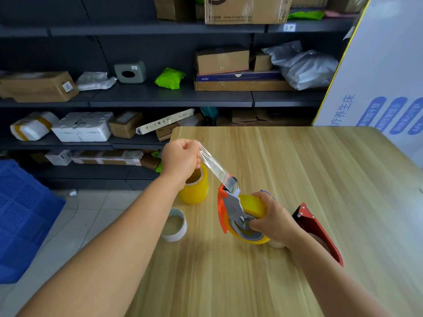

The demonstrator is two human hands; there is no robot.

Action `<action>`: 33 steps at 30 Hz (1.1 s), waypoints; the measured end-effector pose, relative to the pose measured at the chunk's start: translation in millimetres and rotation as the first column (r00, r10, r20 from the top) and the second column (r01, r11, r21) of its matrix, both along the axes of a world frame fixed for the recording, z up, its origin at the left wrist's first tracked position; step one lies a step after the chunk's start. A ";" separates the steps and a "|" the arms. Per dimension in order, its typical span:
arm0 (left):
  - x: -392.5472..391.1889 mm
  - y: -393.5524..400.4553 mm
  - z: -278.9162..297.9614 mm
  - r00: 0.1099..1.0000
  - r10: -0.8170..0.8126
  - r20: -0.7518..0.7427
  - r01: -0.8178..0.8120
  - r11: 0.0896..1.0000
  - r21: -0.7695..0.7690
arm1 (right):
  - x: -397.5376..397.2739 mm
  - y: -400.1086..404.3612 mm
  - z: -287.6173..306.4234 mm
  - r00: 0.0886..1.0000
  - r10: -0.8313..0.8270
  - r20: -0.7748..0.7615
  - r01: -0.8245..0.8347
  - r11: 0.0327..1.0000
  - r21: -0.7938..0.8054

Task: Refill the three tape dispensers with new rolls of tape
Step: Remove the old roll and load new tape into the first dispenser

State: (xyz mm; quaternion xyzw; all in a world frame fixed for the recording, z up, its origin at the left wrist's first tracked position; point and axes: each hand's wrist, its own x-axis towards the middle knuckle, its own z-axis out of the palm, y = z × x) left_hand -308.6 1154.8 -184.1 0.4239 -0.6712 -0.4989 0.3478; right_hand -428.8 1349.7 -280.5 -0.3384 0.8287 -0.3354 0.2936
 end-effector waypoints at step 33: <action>8.5 -46.0 -28.2 0.954 0.291 -0.065 -0.262 0.922 0.284 | -38.0 22.0 -8.6 0.928 -0.088 0.363 0.160 0.972 -0.173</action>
